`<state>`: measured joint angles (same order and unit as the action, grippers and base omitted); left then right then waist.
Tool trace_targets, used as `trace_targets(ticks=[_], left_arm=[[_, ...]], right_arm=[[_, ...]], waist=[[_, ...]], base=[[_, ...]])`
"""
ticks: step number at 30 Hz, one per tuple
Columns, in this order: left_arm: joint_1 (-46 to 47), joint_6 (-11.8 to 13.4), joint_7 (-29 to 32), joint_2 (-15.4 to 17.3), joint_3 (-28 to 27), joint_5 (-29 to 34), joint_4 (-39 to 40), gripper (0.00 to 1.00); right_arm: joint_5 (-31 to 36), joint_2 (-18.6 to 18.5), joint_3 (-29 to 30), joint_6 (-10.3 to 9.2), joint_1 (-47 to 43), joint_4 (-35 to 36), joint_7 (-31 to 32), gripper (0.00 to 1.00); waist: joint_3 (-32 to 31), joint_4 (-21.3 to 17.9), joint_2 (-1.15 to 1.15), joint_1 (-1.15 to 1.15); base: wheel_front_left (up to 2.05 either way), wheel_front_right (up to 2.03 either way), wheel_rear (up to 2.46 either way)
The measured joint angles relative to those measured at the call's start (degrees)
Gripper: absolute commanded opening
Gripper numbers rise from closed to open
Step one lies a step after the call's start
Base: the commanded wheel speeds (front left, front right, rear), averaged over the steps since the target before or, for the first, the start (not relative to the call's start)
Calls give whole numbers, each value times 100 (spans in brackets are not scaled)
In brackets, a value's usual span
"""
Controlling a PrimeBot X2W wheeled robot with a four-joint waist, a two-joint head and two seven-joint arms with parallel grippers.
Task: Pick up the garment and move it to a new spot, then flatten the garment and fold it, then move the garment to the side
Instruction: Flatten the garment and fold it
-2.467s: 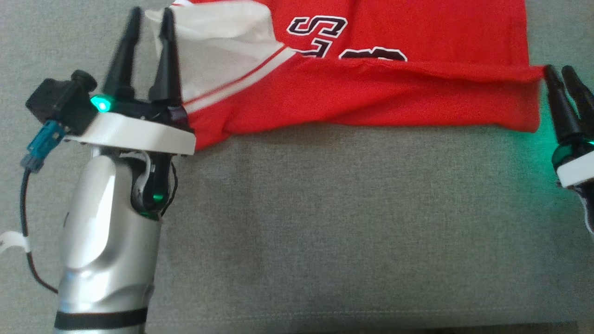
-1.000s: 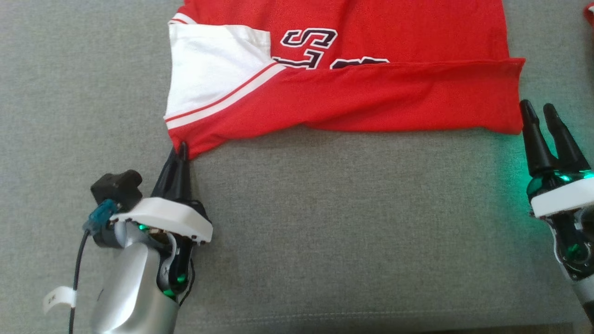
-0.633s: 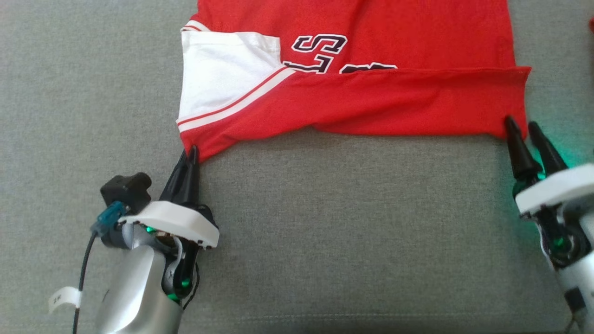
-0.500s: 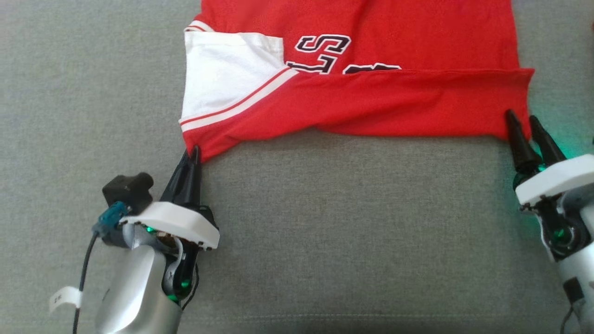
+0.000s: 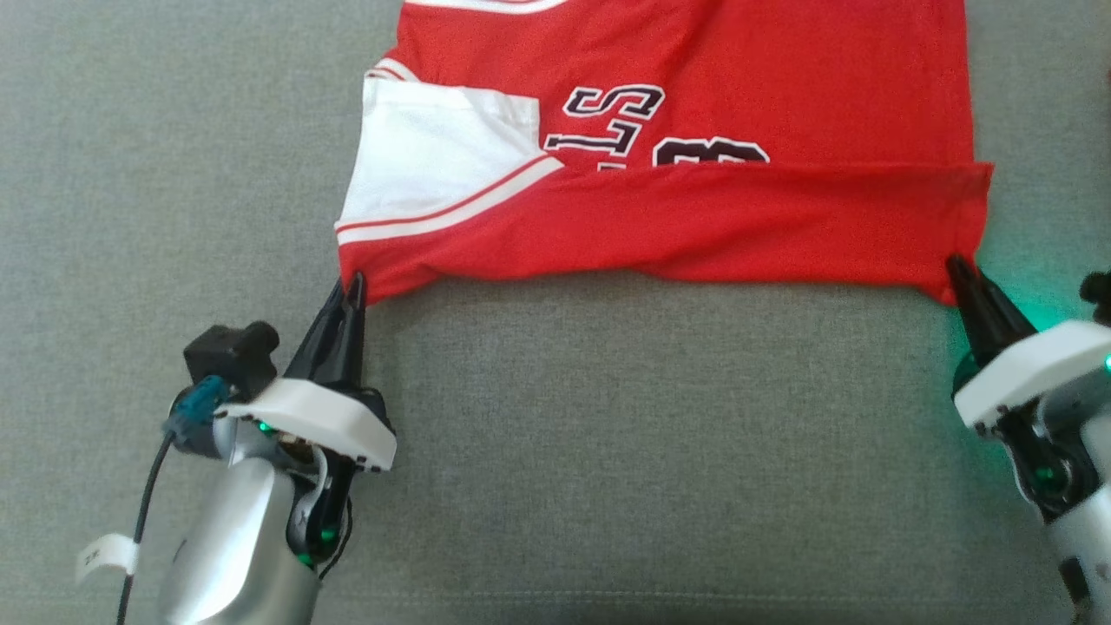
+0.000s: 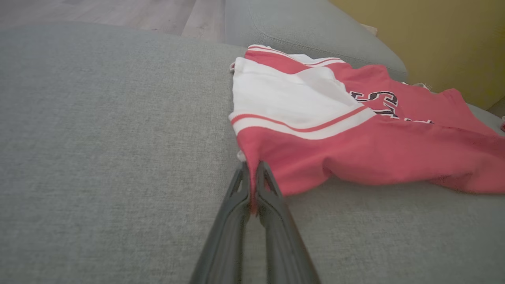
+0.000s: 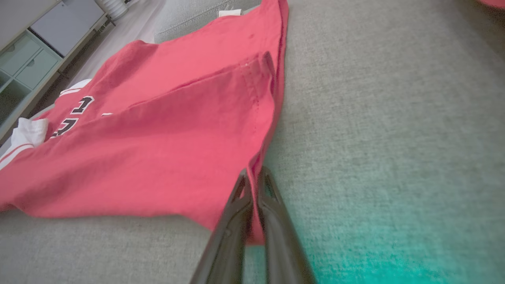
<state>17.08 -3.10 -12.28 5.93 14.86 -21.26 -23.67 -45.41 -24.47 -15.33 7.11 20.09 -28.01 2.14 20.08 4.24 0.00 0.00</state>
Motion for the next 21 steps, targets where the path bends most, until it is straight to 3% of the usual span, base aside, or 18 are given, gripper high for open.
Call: trace_targets(ticks=[6, 21], left_arm=[[-184, -94, 59, 171, 144, 1, 202, 0], [-1544, -82, 363, 523, 504, 90, 1381, 0]], right_arm=[[223, -131, 187, 0, -465, 321, 153, 0], [43, -753, 688, 0, -1930, 1561, 495, 0]], waist=[[-215, 24, 0, 0], [-556, 187, 0, 0]], base=[[0, 0, 0], [0, 0, 0]])
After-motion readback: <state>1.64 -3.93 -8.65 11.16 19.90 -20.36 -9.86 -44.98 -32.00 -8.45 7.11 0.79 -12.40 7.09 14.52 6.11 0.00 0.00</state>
